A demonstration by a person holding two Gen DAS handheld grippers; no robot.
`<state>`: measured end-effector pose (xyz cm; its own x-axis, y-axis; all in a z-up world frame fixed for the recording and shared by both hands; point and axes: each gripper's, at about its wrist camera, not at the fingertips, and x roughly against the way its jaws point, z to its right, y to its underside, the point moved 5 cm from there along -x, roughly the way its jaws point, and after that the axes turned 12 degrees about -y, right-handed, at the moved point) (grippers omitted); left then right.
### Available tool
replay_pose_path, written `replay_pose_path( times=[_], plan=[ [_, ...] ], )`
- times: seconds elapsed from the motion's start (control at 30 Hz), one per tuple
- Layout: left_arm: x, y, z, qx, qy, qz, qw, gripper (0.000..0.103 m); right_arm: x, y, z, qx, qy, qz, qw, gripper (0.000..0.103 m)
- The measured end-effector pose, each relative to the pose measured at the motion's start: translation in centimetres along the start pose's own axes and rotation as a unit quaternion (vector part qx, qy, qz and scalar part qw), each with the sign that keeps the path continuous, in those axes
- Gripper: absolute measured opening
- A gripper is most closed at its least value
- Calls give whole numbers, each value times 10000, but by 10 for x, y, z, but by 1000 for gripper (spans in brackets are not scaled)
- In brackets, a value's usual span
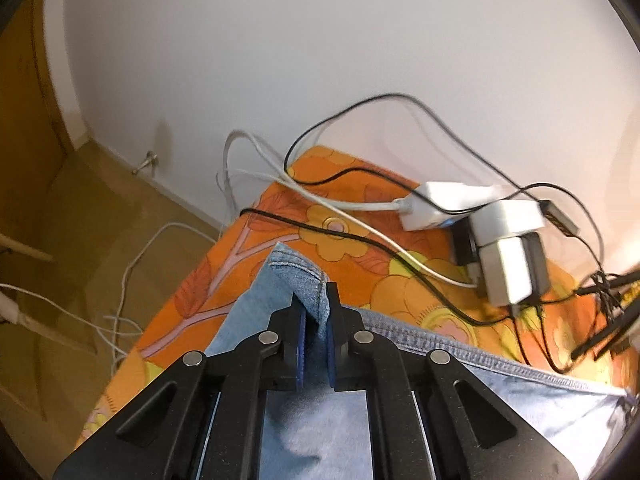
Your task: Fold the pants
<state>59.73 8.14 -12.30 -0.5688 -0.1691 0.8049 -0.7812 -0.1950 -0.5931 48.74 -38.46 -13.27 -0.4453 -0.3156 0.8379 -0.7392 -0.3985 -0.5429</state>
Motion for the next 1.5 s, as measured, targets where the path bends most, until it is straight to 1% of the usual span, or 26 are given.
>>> replay_pose_path(
  times=[0.1, 0.23, 0.33, 0.37, 0.43, 0.47, 0.53, 0.6, 0.67, 0.73, 0.8, 0.9, 0.97, 1.03, 1.17, 1.27, 1.37, 1.43, 1.47, 1.5],
  plan=[
    [18, 2, -10, 60, 127, 82, 9999, 6, 17, 0, -10, 142, 140, 83, 9998, 5],
    [56, 4, -33, 180, 310, 273, 9990, 6, 48, 0, -30, 235, 195, 277, 9991, 5],
    [84, 11, -48, 141, 346, 427, 9984, 6, 77, -2, -53, 368, 206, 444, 9981, 5],
    [99, 17, -55, 141, 375, 486, 9980, 6, 88, -2, -65, 399, 193, 528, 9976, 5],
    [117, 25, -67, 123, 427, 547, 9975, 6, 111, 3, -84, 403, 135, 676, 9968, 5],
    [132, 33, -76, 117, 470, 607, 9970, 6, 123, 7, -96, 412, 100, 727, 9965, 5],
    [149, 45, -89, 139, 541, 674, 9962, 6, 143, 21, -117, 454, 28, 783, 9959, 5],
    [165, 61, -103, 169, 593, 686, 9957, 6, 161, 38, -141, 467, -43, 796, 9957, 5],
    [181, 83, -118, 185, 638, 660, 9956, 6, 174, 53, -163, 485, -126, 779, 9957, 5],
    [191, 102, -129, 181, 641, 677, 9955, 6, 186, 71, -185, 483, -188, 766, 9957, 5],
    [197, 126, -142, 247, 671, 630, 9954, 6, 194, 88, -205, 424, -337, 737, 9958, 5],
    [195, 160, -159, 226, 628, 410, 9969, 6, 197, 116, -230, 444, -464, 551, 9964, 5],
    [190, 183, -166, 139, 582, 137, 9981, 6, 192, 133, -246, 462, -546, 381, 9967, 5],
    [187, 204, -172, 108, 584, -38, 9982, 6, 185, 148, -259, 497, -584, 233, 9968, 5],
    [190, 229, -181, 9, 509, -62, 9987, 6, 172, 173, -276, 394, -740, 7, 9965, 5],
    [193, 243, -188, -67, 485, -112, 9987, 6, 159, 191, -288, 500, -747, -290, 9955, 5],
    [194, 256, -197, -128, 476, -171, 9986, 6, 152, 202, -295, 503, -826, -551, 9938, 5],
    [193, 264, -199, -152, 491, -217, 9984, 6, 151, 202, -298, 480, -951, -714, 9917, 15],
    [191, 268, -200, -178, 517, -274, 9981, 6, 152, 200, -298, 466, -1014, -781, 9907, 17],
    [191, 271, -201, -206, 513, -299, 9980, 8, 154, 197, -299, 470, -1057, -803, 9900, 25]
  ],
)
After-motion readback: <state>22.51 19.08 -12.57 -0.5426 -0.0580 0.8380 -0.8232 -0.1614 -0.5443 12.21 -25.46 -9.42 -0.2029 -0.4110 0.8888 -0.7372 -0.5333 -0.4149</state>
